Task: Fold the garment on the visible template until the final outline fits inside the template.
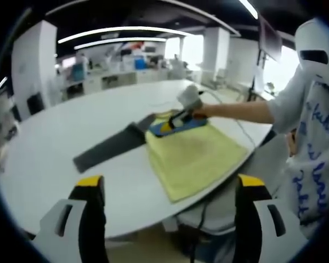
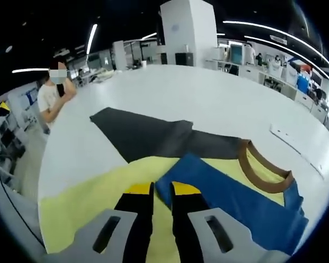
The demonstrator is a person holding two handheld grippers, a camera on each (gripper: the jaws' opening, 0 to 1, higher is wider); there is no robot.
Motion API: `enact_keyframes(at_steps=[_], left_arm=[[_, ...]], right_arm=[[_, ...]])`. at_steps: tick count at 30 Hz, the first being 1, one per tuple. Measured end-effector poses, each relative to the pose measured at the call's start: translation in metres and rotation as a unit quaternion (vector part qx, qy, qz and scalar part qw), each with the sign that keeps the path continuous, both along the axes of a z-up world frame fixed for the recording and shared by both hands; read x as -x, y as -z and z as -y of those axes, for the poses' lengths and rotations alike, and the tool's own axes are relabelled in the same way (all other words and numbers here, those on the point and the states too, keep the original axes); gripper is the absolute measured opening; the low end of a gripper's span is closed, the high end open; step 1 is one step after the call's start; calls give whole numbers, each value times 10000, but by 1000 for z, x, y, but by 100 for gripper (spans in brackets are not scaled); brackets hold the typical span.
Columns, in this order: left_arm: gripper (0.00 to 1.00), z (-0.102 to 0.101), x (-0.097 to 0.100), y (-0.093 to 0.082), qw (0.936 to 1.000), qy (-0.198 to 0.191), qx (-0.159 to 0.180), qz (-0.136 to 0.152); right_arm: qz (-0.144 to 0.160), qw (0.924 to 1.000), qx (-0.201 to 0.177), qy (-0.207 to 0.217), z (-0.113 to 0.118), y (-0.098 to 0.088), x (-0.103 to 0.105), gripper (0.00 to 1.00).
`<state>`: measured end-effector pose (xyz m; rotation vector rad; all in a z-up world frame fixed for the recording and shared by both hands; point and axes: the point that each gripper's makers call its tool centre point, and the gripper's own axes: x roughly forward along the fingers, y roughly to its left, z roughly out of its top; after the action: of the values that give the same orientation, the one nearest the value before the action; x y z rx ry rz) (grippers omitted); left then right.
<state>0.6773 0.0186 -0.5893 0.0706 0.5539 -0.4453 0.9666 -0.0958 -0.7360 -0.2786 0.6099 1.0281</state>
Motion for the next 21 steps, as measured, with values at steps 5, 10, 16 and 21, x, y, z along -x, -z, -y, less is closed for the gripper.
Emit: enact_keyframes(at_steps=[5,10,16,21], left_arm=[[95,0,1,-1,10000,-24,4,42],[95,3,2,-2,10000,14,-15,43],[95,3,2,-7,9999,-1,-32,148],[95,5,3,-10,9998,22,-53,198]], right_arm=[[82,9999,-96,8,7,-12,4,14],[167,9996,-226,35,14,-27,11,22],[193,9994,-250,104,25,-36,18,31],[220,9993,-276,123,38,-45,26,39]])
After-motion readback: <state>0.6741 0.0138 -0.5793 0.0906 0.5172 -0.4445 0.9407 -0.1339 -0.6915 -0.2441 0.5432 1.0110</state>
